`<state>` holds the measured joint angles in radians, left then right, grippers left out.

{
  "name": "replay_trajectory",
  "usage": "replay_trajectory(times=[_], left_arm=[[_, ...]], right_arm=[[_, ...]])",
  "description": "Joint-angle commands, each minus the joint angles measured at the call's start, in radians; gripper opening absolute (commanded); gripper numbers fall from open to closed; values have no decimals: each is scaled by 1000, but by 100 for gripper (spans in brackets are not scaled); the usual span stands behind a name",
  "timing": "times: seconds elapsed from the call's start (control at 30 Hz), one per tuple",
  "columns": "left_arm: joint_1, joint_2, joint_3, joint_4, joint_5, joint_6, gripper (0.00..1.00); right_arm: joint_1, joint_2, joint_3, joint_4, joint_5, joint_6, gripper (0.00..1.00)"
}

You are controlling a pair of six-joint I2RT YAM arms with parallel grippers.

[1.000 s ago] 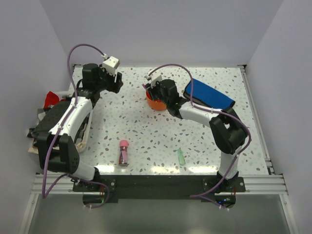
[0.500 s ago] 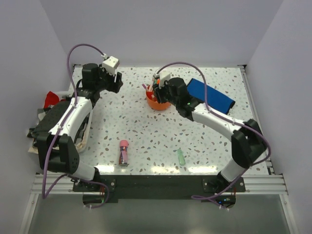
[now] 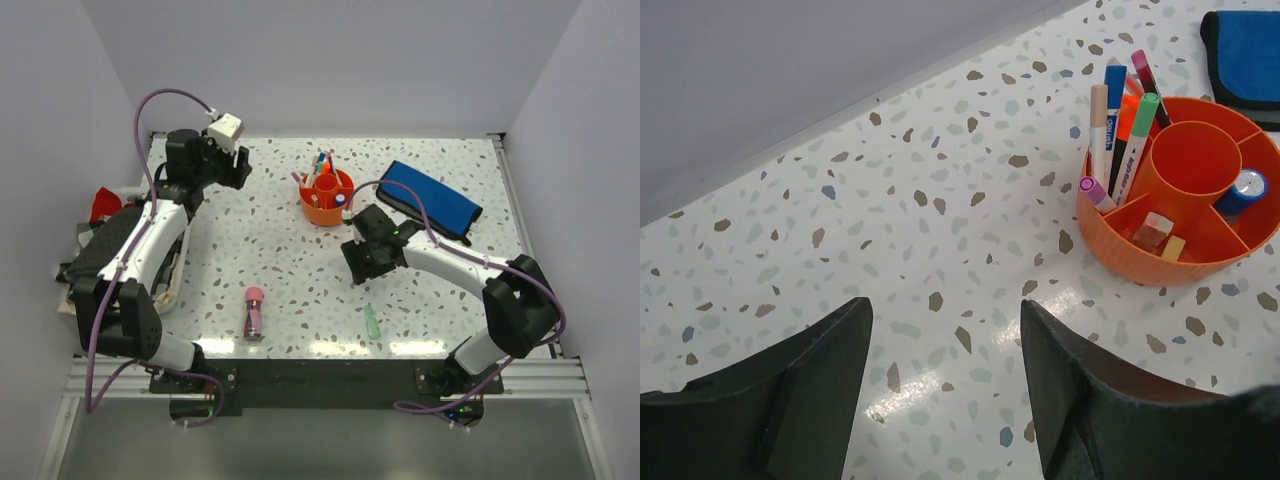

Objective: Sort the stationery into containers
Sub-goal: Pick up the stationery from the center of the board.

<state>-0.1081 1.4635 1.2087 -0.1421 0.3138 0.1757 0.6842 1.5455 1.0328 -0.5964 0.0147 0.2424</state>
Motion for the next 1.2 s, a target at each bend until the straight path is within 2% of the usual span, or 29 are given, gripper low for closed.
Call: replay_trajectory(times=[0.0,0.43,0.8,1.1,1.17], left_arm=[[8,-29,5,47,31,-13,66],[8,-61,-57,64,50,-28,66],[8,-74,-84,78,61,-47,66],[8,-66,-92,82,61,-50,66],[8,-61,-87,87,64,-53,66]], right_arm=[[-3,-4,-59,-56,-59,95,58],[9,-27,-194,-46,-163,164,54],[72,65,-212,-11,-199,201,48],[95,128,-214,-43,-177,229,28],[94,119,-200,-49,-171,219,11]])
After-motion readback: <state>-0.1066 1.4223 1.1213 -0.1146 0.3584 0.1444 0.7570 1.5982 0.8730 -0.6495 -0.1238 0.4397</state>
